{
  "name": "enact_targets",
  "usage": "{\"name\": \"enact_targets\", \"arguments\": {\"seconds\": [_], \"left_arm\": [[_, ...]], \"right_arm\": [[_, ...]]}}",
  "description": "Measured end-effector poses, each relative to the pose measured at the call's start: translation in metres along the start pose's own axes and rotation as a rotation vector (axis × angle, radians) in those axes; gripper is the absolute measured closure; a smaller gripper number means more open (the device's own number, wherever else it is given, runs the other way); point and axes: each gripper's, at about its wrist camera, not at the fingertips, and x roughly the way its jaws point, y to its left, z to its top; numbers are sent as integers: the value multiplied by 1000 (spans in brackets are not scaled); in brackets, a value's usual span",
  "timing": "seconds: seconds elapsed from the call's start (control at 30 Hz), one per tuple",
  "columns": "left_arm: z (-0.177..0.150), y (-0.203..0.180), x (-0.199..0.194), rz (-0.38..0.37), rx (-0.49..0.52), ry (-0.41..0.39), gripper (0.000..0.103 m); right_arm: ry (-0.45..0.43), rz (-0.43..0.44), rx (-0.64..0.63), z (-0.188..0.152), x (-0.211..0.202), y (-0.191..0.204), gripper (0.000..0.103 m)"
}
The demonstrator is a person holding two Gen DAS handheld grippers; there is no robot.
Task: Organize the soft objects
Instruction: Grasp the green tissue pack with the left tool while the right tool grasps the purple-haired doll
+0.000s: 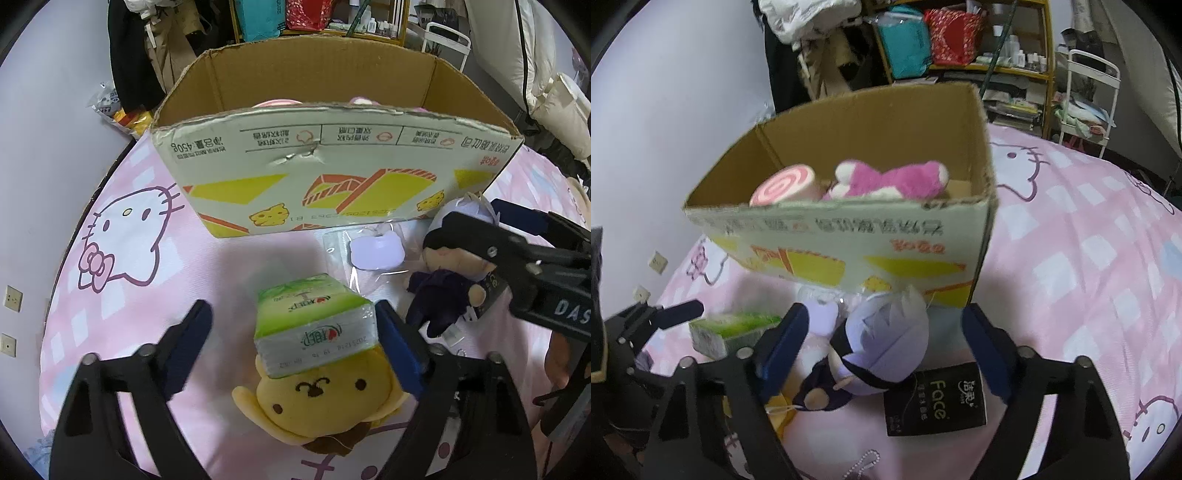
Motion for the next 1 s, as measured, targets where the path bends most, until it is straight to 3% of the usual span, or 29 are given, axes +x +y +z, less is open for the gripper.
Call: {"name": "enact_targets", "arguments": {"seconds": [0.1, 0.17, 0.23, 0.6, 1.0], "left_arm": [[0, -1, 2, -13, 5, 7, 29], [-1, -2, 3, -29, 8, 13, 40], [-1, -2, 3, -47, 7, 11, 46], [-3, 4, -6, -35, -15, -30, 48], [-7, 18, -45, -14, -81, -161, 48]], "right_arm": [[26, -22, -36, -2, 5, 5, 32], [53, -11, -53, -4, 8, 7, 44], [52, -16, -64, -5, 7, 8, 45], [10, -15, -66, -5, -2, 10, 47], [-67, -21, -73, -3, -23, 14, 47]]}}
